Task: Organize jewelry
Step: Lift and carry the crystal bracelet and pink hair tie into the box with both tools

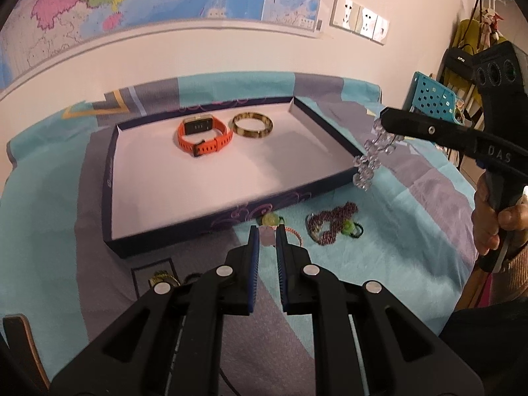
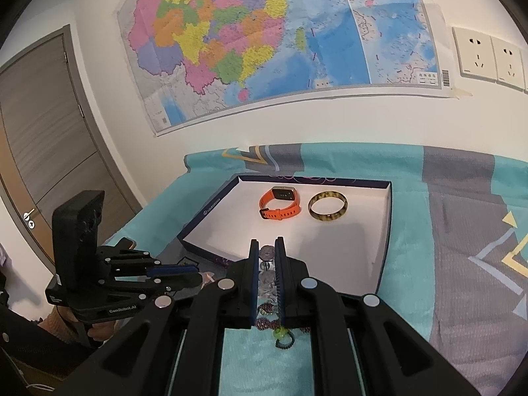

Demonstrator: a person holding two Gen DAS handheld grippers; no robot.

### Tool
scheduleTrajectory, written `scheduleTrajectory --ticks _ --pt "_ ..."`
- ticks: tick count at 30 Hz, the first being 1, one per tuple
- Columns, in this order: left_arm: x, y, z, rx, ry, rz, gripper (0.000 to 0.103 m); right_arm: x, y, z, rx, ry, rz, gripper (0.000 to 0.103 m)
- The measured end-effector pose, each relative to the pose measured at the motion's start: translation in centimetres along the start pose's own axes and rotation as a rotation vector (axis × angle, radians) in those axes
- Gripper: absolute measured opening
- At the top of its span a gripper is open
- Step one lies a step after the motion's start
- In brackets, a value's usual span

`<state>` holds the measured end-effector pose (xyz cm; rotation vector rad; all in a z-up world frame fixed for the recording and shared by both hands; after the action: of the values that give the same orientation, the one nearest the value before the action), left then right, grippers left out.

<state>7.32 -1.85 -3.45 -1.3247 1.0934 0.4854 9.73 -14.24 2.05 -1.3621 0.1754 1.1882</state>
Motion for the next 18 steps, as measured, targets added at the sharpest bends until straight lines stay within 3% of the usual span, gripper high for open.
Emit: scheduleTrajectory --ticks 18 --pt "-0.8 -4.4 2.3 -0.003 -0.052 -0.061 0.011 2.1 -3.7 -0.7 -0.02 0.025 -0.009 0.008"
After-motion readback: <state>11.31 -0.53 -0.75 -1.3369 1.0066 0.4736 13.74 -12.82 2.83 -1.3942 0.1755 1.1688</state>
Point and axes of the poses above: each gripper's, at about its wrist camera, not at the fingertips, and x roughly the way its jaws point, z to its left, y to its underside, the point moved 7 cm from there along x, roughly the way its jaws point, and after that the axes turned 13 degrees about z, right-handed, at the moved point
